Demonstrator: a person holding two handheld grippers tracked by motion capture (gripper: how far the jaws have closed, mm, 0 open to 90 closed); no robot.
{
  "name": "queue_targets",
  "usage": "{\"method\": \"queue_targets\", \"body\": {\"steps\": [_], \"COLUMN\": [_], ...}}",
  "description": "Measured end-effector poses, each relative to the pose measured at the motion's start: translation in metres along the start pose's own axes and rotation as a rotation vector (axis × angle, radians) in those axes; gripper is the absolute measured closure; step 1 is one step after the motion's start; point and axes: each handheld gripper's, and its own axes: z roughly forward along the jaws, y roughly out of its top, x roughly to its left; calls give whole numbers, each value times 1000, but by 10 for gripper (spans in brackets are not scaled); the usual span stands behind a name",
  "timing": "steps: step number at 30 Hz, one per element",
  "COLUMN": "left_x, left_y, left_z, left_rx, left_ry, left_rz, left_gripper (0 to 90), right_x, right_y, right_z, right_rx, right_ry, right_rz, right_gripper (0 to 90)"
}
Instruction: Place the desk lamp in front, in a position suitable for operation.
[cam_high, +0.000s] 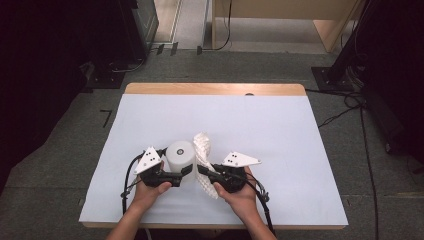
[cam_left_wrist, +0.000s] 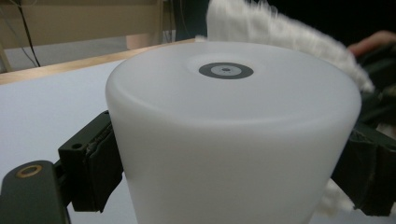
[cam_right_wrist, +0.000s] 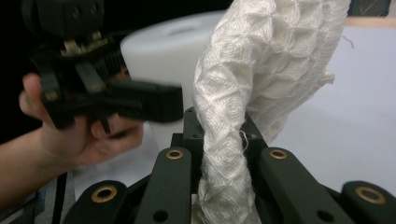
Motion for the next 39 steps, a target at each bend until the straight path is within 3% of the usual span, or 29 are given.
{"method": "queue_targets", "body": {"steps": [3,5,6,7,10,15,19,23,26,27,28,29,30,32,34,39], "left_x": [-3,-9,-9,-9,-1,4,6,-3,-13,-13,-20,-20,-22,-22,-22,-16], "left_y": [0,-4,-6,-6,-13,-15,-15,-11,-13,-13,-14,-14,-14,-16,-16,-15], "left_z": [2,6,7,7,9,9,4,-3,-3,-3,3,3,9,12,12,9], "left_rx": [-9,-30,-22,-22,1,13,24,-11,-37,-37,-11,-11,19,27,27,28], "left_ry": [26,110,144,144,170,159,165,212,273,273,353,353,387,389,392,359], "left_rz": [30,153,176,176,146,103,44,-15,-54,-54,-40,-40,-50,-57,-36,-33], "left_gripper": [90,89,89,89,89,88,82,70,41,41,41,41,41,63,80,88], "right_x": [-3,-10,-12,-12,-17,-18,-23,-24,-25,-25,-25,-25,-24,-24,-23,-20], "right_y": [1,1,1,1,1,0,-4,-4,-4,-4,-5,-5,-7,-8,-10,-13], "right_z": [-3,-7,-8,-8,-12,-11,-9,-9,-9,-9,-8,-8,-6,-4,-2,3], "right_rx": [-4,-8,-10,-10,-17,-12,3,1,-2,-2,0,0,5,14,25,39], "right_ry": [-13,-42,-50,-50,-72,-74,-79,-85,-85,-85,-84,-84,-80,-80,-75,-69], "right_rz": [-8,11,16,16,28,27,36,41,41,41,46,46,47,45,45,44], "right_gripper": [799,799,799,799,799,799,799,799,799,799,799,799,799,799,799,799]}}
